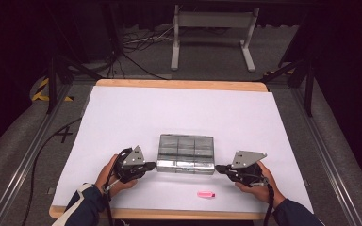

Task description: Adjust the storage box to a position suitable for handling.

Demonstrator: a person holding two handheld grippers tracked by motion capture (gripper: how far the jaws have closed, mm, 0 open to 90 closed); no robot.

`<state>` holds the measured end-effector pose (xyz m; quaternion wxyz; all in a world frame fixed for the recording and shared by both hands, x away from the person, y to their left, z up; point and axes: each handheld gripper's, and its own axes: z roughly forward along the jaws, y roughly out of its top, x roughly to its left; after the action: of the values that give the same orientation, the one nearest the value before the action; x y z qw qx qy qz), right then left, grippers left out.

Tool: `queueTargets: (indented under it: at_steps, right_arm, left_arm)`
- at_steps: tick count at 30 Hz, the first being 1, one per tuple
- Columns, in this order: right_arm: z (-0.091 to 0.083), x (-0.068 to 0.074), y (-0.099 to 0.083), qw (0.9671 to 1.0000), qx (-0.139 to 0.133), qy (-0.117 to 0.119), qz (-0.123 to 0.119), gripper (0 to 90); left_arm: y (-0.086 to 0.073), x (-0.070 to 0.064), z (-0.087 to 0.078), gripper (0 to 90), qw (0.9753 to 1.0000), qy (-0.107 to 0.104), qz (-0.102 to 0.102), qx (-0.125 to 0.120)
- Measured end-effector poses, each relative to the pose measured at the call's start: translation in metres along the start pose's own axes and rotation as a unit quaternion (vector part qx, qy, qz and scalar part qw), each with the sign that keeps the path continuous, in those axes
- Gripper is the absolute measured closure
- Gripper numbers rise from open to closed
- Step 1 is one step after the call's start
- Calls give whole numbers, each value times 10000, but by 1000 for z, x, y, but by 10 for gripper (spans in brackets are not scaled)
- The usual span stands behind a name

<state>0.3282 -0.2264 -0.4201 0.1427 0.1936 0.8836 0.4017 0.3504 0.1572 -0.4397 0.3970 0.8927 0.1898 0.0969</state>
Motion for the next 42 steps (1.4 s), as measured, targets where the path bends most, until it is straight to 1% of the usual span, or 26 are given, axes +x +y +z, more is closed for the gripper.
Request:
queueTargets:
  at_steps: [3, 5, 8, 12, 16, 19, 25, 29, 30, 32, 34, 36, 37, 39, 41, 42]
  right_arm:
    - [1, -1, -1, 10000, -26, 0, 39, 900]
    - [1, -1, -1, 10000, -22, -19, 32, 900]
    - [0, -1, -1, 10000, -15, -29, 29, 900]
    - [0, -2, -1, 10000, -20, -34, 48, 900]
    - [0, -1, -1, 10000, -5, -54, 24, 900]
    - [0, -2, -1, 10000, -8, -30, 51, 900]
    - [0, -1, -1, 10000, -12, -41, 45, 900]
    - [0, -2, -1, 10000, -11, -53, 62, 900]
    - [0, -2, -1, 10000, -13, -56, 59, 900]
    - [-1, -2, -1, 9999, -39, -83, 74, 900]
    - [-1, -3, -1, 9999, -65, -78, 77, 900]
    - [-4, -3, 0, 9998, -150, -31, 118, 900]
    - [-4, -3, 0, 9998, -143, -41, 109, 900]
    - [-2, -3, 0, 9999, -38, -100, 82, 900]
    - [0, -3, -1, 9999, 0, -62, 105, 900]
    - [1, -3, -2, 9999, 49, -58, 68, 900]
  left_arm:
    - [-1, -2, 1, 862, 10000, 17, -33, 19]
    - [-1, -1, 0, 859, 10000, -12, -21, 49]
    - [-2, -2, -2, 840, 10000, 12, -32, -21]
    - [0, -2, -5, 848, 9999, -23, -57, -141]
    - [0, -3, -6, 858, 9999, -59, -52, -140]
    - [-1, -5, -8, 869, 9998, -100, -50, -167]
    - [0, -5, -10, 900, 9996, -173, -98, -196]
    - [0, -5, -11, 900, 9994, -241, -111, -216]
    - [0, -5, -11, 900, 9993, -241, -155, -235]
    - [1, -6, -11, 900, 9996, -194, -159, -164]
    - [1, -5, -11, 900, 9996, -189, -169, -151]
    - [0, -5, -9, 900, 9996, -182, -165, -119]
    - [0, -5, -9, 900, 9997, -177, -163, -105]
    - [0, -5, -10, 895, 9994, -230, -220, -141]
    - [0, -5, -10, 894, 9994, -221, -217, -139]
    - [0, -5, -10, 894, 9994, -222, -235, -148]
